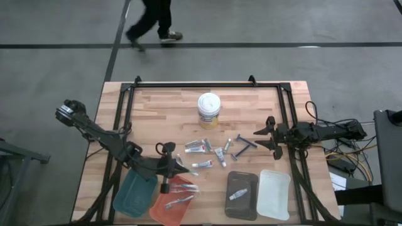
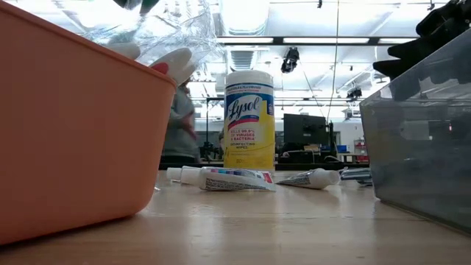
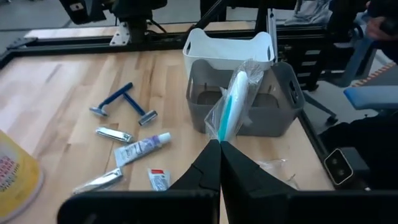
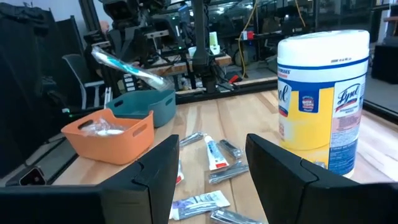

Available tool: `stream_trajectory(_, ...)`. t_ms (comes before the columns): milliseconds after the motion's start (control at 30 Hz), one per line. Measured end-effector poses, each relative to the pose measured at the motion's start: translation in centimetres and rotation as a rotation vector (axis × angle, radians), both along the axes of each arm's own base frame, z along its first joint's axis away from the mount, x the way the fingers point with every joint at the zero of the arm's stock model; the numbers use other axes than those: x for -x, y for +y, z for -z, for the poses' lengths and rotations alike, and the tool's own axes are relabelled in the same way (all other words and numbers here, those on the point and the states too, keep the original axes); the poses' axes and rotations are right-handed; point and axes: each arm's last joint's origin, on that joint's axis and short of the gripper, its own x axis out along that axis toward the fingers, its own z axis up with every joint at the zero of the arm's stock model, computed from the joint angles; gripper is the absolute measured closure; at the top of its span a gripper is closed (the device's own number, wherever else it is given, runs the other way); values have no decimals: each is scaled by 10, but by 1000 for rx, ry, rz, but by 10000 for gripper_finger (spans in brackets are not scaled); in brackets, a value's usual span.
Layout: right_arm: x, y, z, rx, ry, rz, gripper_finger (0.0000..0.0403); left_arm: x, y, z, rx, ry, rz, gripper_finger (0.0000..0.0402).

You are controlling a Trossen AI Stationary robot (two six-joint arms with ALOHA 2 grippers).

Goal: Pick & Place Travel size toiletries
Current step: Put the green toothbrush into the orange bin

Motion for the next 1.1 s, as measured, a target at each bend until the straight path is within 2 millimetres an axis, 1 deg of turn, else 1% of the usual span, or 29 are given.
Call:
stream_trajectory(167, 0, 0, 0, 7, 0, 0, 220, 2, -1, 2, 48, 25, -19, 399)
stream_trajectory(267, 0, 0, 0, 10, -1, 0, 208, 3, -3, 3, 75, 39, -26, 399)
stream_trajectory(367, 0, 0, 0, 20, -1, 10, 184, 5, -5, 4, 90, 45, -24, 399)
stream_trajectory(700, 0, -1, 0, 53, -1, 22, 83, 5, -6, 4, 102, 46, -26, 399)
stream_trajectory(833, 0, -1, 0, 52, -1, 22, 56, 6, -7, 4, 131, 49, -32, 399)
stream_trajectory(933, 0, -1, 0, 52, -1, 22, 46, 9, -10, 11, 160, 47, -28, 399)
stream_trajectory(1100, 0, -1, 0, 53, -1, 21, 46, 19, -18, 35, 215, -1, 17, 399)
